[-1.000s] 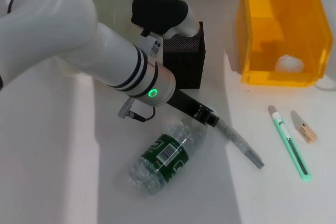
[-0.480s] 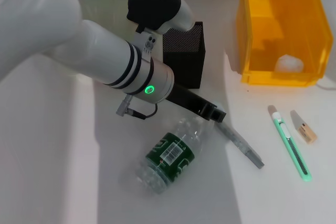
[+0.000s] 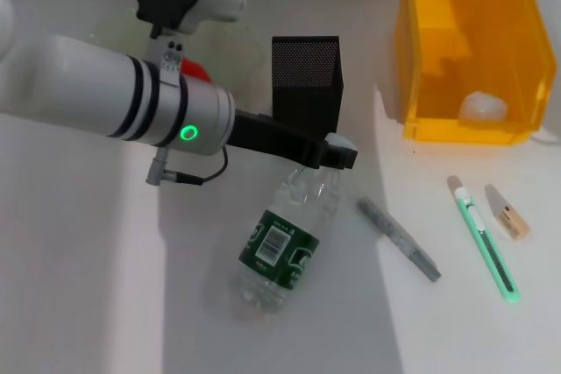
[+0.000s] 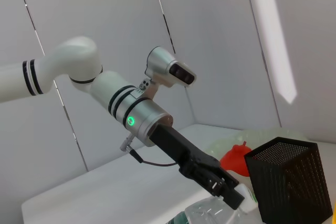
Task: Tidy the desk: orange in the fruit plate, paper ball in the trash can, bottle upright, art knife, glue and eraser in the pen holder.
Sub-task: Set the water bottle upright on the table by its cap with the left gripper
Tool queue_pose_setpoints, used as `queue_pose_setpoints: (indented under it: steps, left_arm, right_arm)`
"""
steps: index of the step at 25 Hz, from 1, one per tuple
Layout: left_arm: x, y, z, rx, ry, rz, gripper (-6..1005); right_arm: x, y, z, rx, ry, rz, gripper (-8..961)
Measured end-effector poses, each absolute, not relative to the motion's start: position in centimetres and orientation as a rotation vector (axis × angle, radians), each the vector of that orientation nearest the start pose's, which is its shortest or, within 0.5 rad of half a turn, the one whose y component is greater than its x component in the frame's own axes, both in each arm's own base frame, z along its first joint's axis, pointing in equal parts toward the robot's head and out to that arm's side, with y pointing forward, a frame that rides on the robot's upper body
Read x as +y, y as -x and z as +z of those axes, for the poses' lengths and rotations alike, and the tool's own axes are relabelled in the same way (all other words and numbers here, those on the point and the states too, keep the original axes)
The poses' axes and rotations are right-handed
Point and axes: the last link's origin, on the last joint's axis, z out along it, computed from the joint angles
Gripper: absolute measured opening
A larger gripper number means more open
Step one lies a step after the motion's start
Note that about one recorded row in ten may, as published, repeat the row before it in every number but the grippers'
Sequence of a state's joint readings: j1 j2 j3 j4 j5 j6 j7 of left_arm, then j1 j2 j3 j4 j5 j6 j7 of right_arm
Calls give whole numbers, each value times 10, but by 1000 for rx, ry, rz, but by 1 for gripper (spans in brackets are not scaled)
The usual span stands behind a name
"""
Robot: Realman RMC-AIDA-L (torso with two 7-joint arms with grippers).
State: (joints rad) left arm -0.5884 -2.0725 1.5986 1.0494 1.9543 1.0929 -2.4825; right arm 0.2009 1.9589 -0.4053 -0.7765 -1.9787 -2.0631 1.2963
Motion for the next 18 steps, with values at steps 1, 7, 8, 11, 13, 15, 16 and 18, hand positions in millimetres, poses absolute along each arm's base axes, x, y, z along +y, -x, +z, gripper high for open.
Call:
queue_pose_setpoints:
  steps: [1, 7, 8, 11, 13, 15, 16, 18]
  left_arm:
    - [355, 150, -76, -1156, 2739, -234, 439]
    - [350, 163, -48, -1157, 2758, -478, 439]
    - [350, 163, -48, -1157, 2758, -478, 438]
    - [344, 175, -36, -1116, 2764, -561, 438]
    - [339, 183, -31, -1090, 2764, -591, 438]
    - [338, 185, -29, -1081, 2763, -601, 439]
    - [335, 190, -26, -1065, 2763, -619, 439]
    - [333, 192, -23, -1048, 2767, -639, 439]
  right_arm:
    - [204, -334, 104, 633, 2605, 901, 766]
    - [208, -331, 104, 622, 2607, 909, 767]
    - [209, -331, 105, 620, 2606, 911, 767]
    - [211, -330, 105, 616, 2602, 915, 767]
    - [212, -329, 106, 618, 2603, 920, 767]
    - [214, -328, 106, 622, 2604, 925, 767]
    - [215, -327, 106, 624, 2605, 928, 767]
    - [217, -326, 106, 623, 2606, 933, 767]
